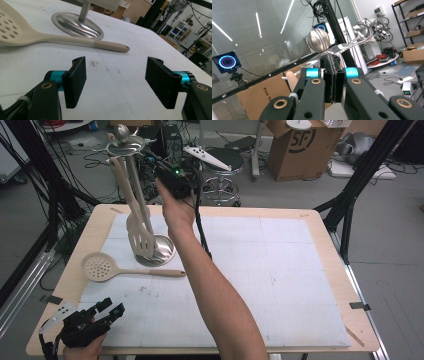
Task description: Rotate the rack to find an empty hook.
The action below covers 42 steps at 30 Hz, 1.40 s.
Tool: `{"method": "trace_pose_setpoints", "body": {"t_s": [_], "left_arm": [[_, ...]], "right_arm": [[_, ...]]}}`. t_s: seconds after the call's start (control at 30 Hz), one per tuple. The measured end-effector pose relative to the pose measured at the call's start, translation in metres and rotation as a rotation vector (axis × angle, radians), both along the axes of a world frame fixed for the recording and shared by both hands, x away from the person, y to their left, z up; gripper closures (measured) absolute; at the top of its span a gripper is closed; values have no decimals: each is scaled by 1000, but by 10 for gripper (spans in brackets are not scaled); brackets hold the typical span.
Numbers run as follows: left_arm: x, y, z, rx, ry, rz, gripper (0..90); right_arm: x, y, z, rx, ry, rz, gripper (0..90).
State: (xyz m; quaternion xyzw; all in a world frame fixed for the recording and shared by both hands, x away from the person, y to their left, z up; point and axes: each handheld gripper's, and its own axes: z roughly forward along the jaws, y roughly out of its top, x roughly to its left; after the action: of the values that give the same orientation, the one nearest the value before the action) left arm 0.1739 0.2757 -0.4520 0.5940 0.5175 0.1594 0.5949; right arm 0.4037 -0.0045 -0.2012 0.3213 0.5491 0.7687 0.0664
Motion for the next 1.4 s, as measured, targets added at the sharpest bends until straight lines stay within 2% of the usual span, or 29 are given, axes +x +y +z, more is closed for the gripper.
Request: {"method": "trace_pose_setpoints", "body": {"t_s": [0.37, 0.6, 0.97, 1.2, 1.4], "left_arm": [[-1, 1, 0, -1, -5, 0, 339], [-2, 0, 1, -7, -7, 3, 339], [-4, 3, 1, -6, -6, 7, 340], [-4, 4, 2, -9, -12, 13, 342], [-5, 3, 2, -9, -12, 9, 343]], "right_arm": [[-12, 16, 1, -27, -17, 32, 900], [-15, 29, -1, -64, -22, 55, 900], [-15, 37, -1, -64, -20, 52, 900], [-15, 44, 2, -74, -16, 69, 900], [-18, 52, 4, -86, -32, 73, 900]]}}
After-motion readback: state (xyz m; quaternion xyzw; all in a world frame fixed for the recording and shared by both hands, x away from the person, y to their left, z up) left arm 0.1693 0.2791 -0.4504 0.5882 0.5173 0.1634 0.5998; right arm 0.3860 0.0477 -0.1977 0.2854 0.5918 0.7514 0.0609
